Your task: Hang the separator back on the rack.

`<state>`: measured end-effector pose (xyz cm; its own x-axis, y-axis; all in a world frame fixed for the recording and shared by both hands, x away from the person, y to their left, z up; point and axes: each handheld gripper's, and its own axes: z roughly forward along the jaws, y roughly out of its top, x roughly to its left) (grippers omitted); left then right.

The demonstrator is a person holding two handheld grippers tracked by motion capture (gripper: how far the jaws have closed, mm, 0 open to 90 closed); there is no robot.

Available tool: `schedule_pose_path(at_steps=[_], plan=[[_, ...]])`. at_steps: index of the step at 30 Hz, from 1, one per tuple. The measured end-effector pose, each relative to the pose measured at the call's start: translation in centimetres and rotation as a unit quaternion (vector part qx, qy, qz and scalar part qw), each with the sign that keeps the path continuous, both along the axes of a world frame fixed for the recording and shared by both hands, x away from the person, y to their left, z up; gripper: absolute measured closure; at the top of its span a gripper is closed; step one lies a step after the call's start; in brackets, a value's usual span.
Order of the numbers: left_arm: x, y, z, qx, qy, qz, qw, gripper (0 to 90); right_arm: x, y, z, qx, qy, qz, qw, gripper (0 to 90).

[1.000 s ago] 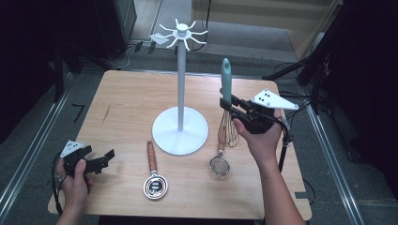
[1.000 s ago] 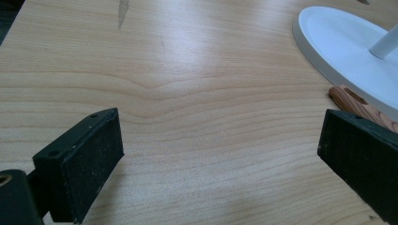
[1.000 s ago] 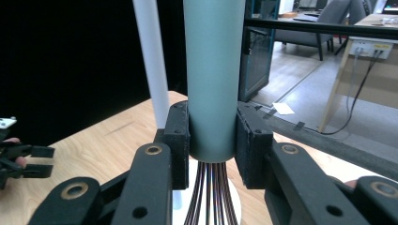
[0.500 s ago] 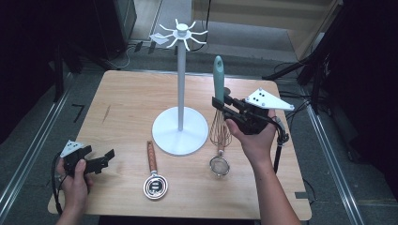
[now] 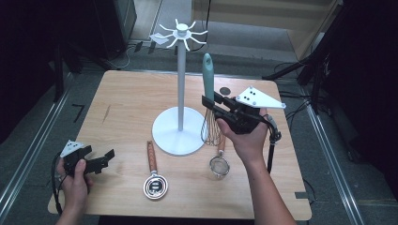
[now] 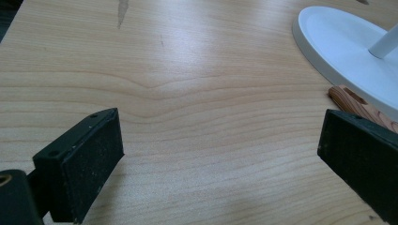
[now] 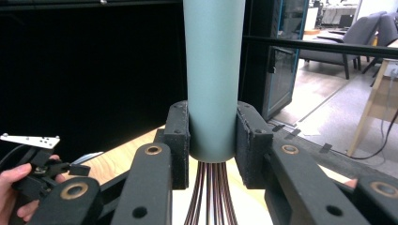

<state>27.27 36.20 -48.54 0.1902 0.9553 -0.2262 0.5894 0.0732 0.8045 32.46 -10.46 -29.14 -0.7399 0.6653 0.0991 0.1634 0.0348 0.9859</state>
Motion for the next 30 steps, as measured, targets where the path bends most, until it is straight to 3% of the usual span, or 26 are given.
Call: schedule_pose_path(at_steps=[30], plan=[[0.0,0.0,0.0,-0.001,0.001,-0.001,1.0000,0.6,-0.3,2.3,1.1,0.008,-0.014,0.008,0.9998,70.6]])
